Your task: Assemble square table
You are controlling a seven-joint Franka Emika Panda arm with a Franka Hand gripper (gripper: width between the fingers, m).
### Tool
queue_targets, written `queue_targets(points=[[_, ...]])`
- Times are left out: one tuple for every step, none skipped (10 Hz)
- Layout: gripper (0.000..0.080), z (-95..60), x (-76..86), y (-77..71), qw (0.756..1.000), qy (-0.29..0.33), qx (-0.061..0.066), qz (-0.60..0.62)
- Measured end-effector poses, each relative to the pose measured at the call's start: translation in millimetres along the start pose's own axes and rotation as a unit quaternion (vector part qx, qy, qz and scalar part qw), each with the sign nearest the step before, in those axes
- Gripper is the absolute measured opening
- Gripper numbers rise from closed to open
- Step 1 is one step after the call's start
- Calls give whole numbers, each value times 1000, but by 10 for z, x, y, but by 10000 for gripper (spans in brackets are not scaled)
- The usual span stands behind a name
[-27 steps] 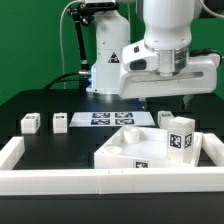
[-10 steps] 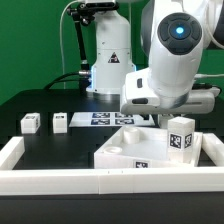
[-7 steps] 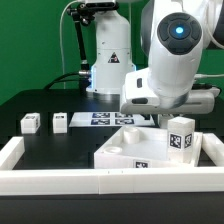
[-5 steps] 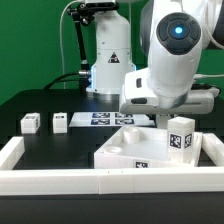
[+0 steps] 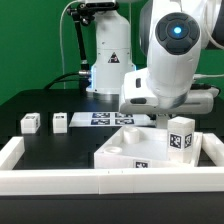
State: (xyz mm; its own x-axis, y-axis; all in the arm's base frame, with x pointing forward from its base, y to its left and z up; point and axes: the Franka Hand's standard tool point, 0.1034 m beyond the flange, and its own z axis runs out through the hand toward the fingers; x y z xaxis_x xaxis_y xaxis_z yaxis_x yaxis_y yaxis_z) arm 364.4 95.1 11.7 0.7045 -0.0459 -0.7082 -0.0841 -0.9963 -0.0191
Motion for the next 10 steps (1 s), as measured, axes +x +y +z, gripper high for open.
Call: queue_targets(points=[[288,-1,1,4,1000,0,0,0],[288,-33,-3,28,1000,0,2,2],[288,-178,-37,80,1000,7,9,7],[289,-328,-86,107,1000,13,17,8],[289,-451,-146,146,1000,13,25,10],[290,-583,-199,202,999,11,35,14],[290,-695,-243,262,999,13,44,18],[290,-712,-250,270,999,17,46,20],[290,-705,-239,271,999,18,46,21],[290,-727,-189,269,998,40,46,20]])
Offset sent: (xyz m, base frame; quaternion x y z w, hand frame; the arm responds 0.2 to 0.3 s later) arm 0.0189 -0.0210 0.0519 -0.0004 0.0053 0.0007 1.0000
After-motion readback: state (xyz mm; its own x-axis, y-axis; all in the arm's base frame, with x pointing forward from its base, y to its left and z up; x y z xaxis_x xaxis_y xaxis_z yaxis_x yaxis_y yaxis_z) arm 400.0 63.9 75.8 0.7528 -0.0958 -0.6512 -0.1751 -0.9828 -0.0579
